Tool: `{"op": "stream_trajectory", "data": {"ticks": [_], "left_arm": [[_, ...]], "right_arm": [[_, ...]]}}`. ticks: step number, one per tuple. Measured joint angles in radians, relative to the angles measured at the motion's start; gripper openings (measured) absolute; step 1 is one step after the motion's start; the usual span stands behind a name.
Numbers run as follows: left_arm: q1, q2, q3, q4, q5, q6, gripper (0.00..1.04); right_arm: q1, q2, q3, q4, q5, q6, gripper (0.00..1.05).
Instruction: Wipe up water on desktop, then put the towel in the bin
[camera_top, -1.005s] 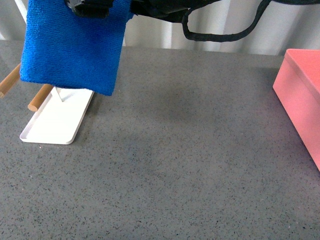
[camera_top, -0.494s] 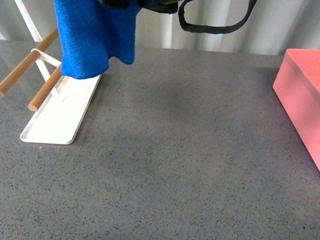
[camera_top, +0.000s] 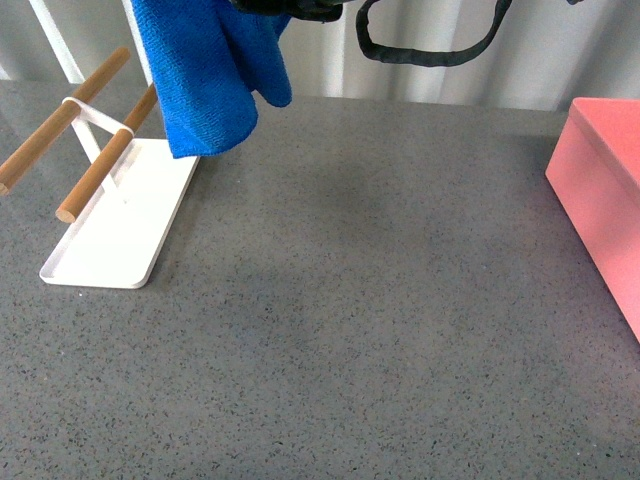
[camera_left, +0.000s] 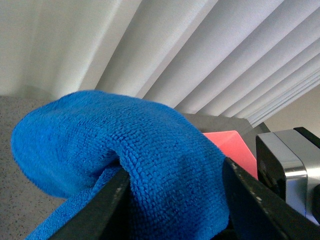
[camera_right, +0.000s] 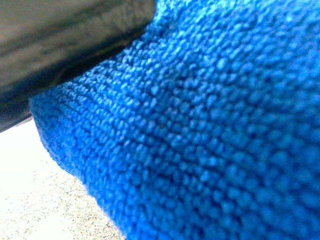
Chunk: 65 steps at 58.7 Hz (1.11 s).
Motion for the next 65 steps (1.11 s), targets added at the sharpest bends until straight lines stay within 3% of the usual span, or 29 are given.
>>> {"op": "stream_trajectory", "data": {"ticks": [8,18,23,27,31,45,53,65], "left_arm": [[0.000,0.000,0.000,0.000,0.000,0.000,0.77],[-0.001,0.000,0.000,-0.002,-0.014,0.010,1.00],[-0.018,-0.001,0.001,-0.042,-0.230,0.089,0.97],[-0.022,0.011,0.005,-0.062,-0.459,0.184,0.98],[-0.021,0.022,0.011,-0.064,-0.586,0.233,0.98],[-0.013,0.029,0.011,-0.060,-0.626,0.294,0.98],[0.000,-0.024,-0.187,0.301,-0.597,0.401,0.70],[0.054,-0.222,-0.503,0.426,-0.564,0.429,0.22]], "right_arm": [[-0.005,-0.009,-0.015,0.004,0.006,-0.003,0.03],[-0.017,-0.021,-0.023,0.004,0.013,-0.005,0.03],[-0.028,-0.029,-0.026,0.002,0.024,-0.005,0.03],[-0.038,-0.040,-0.031,0.000,0.031,-0.005,0.03],[-0.046,-0.052,-0.040,-0.001,0.041,-0.005,0.03],[-0.077,-0.100,-0.068,-0.019,0.068,-0.010,0.03],[-0.093,-0.126,-0.089,-0.044,0.079,-0.025,0.03],[-0.112,-0.146,-0.104,-0.072,0.092,-0.051,0.03]]}}
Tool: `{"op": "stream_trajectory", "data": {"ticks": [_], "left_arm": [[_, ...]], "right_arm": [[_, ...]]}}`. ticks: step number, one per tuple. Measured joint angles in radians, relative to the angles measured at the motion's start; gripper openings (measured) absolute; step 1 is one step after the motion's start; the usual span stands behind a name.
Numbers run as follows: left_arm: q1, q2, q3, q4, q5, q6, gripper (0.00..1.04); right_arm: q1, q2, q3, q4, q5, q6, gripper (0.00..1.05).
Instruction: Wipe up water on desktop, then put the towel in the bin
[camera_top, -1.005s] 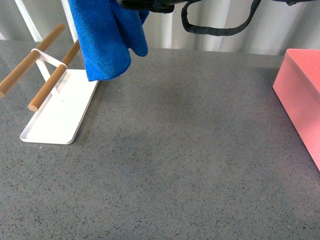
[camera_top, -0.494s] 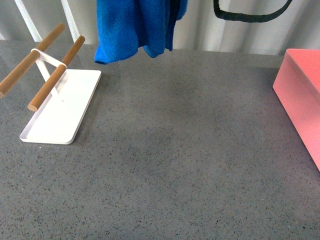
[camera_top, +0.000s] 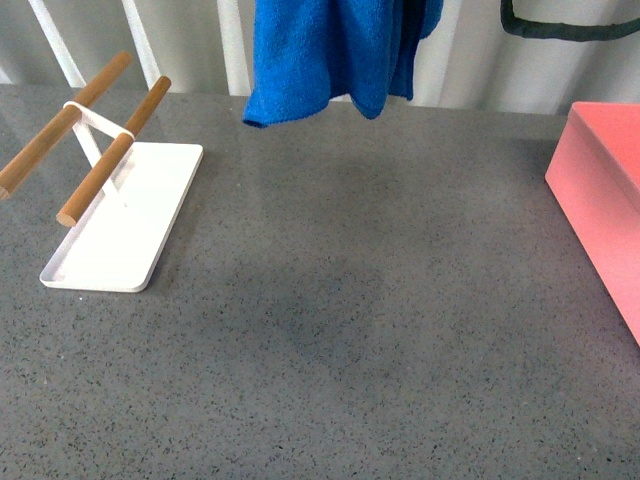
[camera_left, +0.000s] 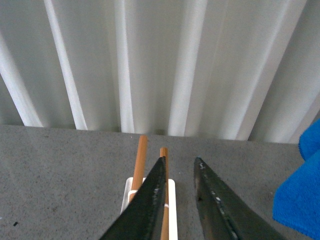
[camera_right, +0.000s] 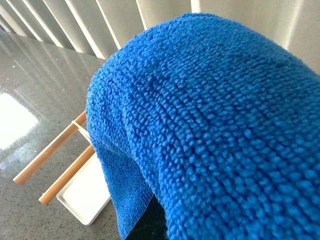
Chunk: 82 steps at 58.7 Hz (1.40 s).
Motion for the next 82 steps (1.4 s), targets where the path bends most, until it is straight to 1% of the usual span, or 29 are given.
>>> {"op": "stream_trajectory", "data": {"ticks": [3,6,15,19,26,48,52,54,82], "left_arm": [[0.006,-0.038,-0.052,0.010,0.014,0.002,0.11],[0.010,-0.063,-0.083,0.013,0.019,0.004,0.04],[0.026,-0.152,-0.178,0.018,0.031,0.008,0.04],[0.058,-0.190,-0.213,0.018,0.082,0.009,0.04],[0.088,-0.273,-0.275,0.001,0.088,0.009,0.04],[0.089,-0.498,-0.390,-0.116,0.092,0.009,0.04],[0.089,-0.505,-0.420,-0.076,0.092,0.009,0.04],[0.089,-0.514,-0.431,-0.079,0.093,0.009,0.04],[0.089,-0.846,-0.450,-0.376,0.093,0.009,0.04]], "right_arm": [[0.000,0.000,-0.003,-0.008,0.002,-0.005,0.03],[0.000,0.000,-0.010,-0.007,0.002,-0.007,0.03],[0.000,0.000,-0.018,-0.004,0.021,-0.012,0.03],[0.000,0.000,-0.018,-0.006,0.040,-0.017,0.03],[-0.003,0.000,-0.015,-0.066,0.077,-0.017,0.03],[-0.019,0.000,-0.014,-0.085,0.072,-0.024,0.03],[-0.021,0.000,-0.015,-0.085,0.074,-0.024,0.03],[-0.021,0.000,-0.015,-0.085,0.077,-0.024,0.03],[-0.020,0.000,-0.018,-0.106,0.093,-0.052,0.03]]}}
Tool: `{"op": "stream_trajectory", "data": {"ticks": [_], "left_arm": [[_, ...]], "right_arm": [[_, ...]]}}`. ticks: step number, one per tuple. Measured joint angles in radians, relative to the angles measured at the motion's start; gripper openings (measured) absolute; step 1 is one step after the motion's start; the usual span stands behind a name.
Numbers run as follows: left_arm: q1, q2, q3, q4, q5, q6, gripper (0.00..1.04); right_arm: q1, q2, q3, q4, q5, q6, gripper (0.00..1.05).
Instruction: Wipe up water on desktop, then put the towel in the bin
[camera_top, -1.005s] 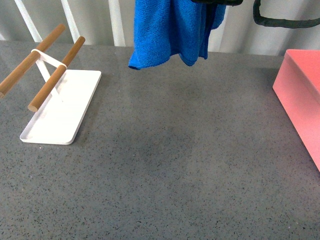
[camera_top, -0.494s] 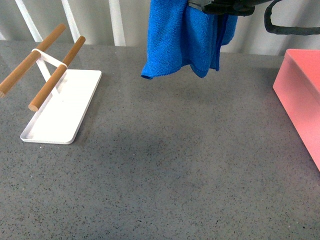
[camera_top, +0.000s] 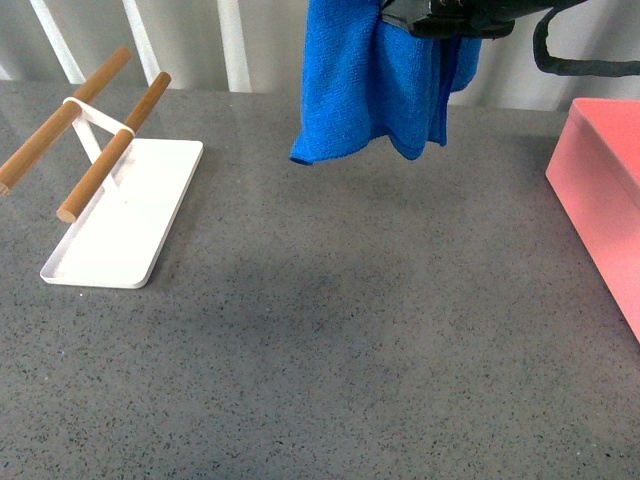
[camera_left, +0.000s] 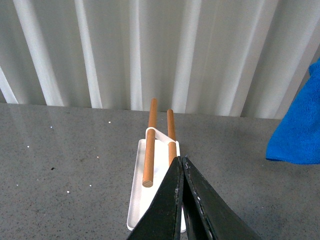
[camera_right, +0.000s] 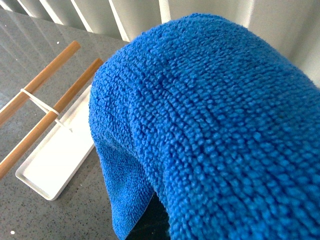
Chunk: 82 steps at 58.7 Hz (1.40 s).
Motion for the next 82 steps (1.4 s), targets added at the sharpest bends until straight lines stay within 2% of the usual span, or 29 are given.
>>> {"op": "stream_trajectory", "data": {"ticks": [21,48,54,67,82], "left_arm": [[0.000,-0.219,0.000,-0.208,0.000,0.000,0.04],[0.000,-0.357,0.000,-0.347,0.000,0.000,0.04],[0.000,-0.472,0.000,-0.497,0.000,0.000,0.04],[0.000,-0.521,0.000,-0.517,0.000,0.000,0.04],[0.000,-0.521,0.000,-0.518,0.000,0.000,0.44]], "right_arm": [[0.000,0.000,0.000,-0.019,0.013,-0.028,0.03],[-0.007,0.000,-0.048,-0.016,0.010,-0.052,0.03],[-0.010,0.000,-0.050,-0.014,0.010,-0.052,0.03],[-0.016,0.000,-0.051,-0.014,0.010,-0.052,0.03],[-0.019,0.017,-0.066,-0.044,0.025,-0.070,0.03]]}}
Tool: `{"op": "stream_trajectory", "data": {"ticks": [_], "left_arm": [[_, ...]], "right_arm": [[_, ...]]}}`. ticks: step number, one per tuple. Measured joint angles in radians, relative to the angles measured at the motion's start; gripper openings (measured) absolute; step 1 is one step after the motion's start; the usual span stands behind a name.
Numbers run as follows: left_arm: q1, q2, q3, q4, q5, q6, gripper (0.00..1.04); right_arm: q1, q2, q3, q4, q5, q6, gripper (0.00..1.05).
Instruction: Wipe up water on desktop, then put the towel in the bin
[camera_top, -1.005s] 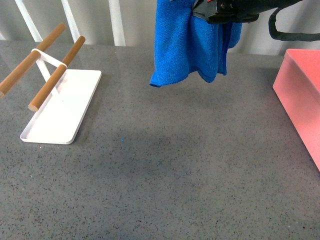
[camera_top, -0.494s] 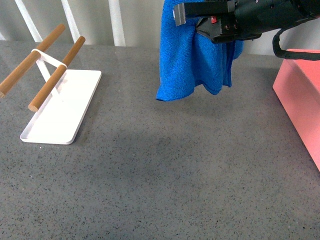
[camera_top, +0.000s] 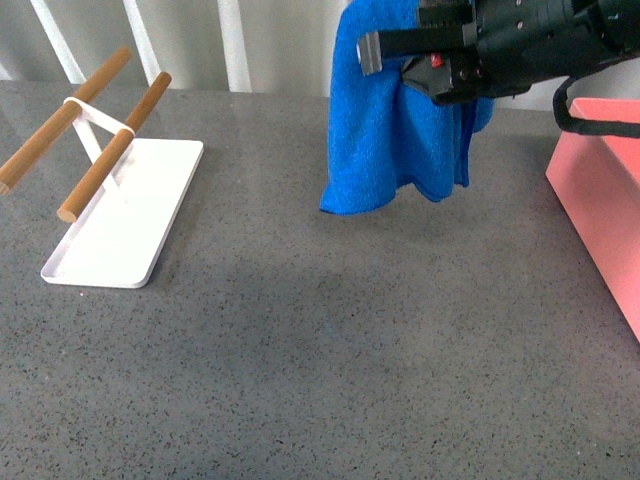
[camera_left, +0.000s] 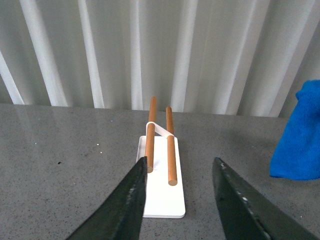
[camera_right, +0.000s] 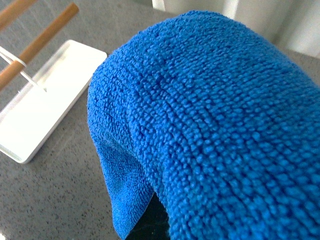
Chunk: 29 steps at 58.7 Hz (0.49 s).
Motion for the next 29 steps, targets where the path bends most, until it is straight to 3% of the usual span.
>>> {"op": "stream_trajectory", "data": {"ticks": [19,29], "left_arm": [[0.000,0.000,0.000,0.000,0.000,0.000,0.99],[0.000,0.000,0.000,0.000,0.000,0.002,0.98]], "right_arm": [[-0.023,0.174,-0.006,-0.145,0.116,-0.117,0.03],[-0.056,0.317,0.011,-0.202,0.284,-0.255,0.03]]}}
